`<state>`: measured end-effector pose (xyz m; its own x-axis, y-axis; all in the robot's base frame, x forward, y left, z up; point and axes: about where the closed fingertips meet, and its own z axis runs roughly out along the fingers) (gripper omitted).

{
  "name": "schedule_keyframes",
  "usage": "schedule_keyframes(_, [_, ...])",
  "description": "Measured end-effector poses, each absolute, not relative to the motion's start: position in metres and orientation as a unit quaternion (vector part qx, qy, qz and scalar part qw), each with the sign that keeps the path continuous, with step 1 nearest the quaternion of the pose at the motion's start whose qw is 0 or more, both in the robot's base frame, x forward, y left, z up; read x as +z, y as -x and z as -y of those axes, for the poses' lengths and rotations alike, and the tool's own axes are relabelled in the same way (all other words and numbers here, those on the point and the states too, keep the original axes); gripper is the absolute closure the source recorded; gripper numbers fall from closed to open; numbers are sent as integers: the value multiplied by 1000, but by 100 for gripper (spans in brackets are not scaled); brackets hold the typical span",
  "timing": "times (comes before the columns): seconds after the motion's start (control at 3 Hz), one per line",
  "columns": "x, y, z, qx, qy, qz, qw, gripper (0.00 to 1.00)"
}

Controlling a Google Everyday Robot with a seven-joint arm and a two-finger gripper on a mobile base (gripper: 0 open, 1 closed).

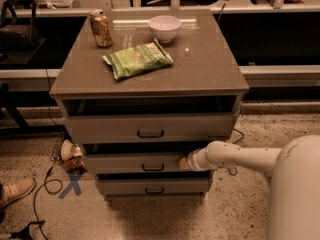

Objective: Close middle drawer

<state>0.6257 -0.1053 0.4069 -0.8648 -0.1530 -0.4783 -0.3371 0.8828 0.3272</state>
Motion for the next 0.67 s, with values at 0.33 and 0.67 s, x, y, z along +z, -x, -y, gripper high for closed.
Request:
schedule_keyframes(0.33, [407,-624,106,204,130,-944,225,100])
schedule_keyframes(0.67, [407,-624,106,204,130,-944,225,100])
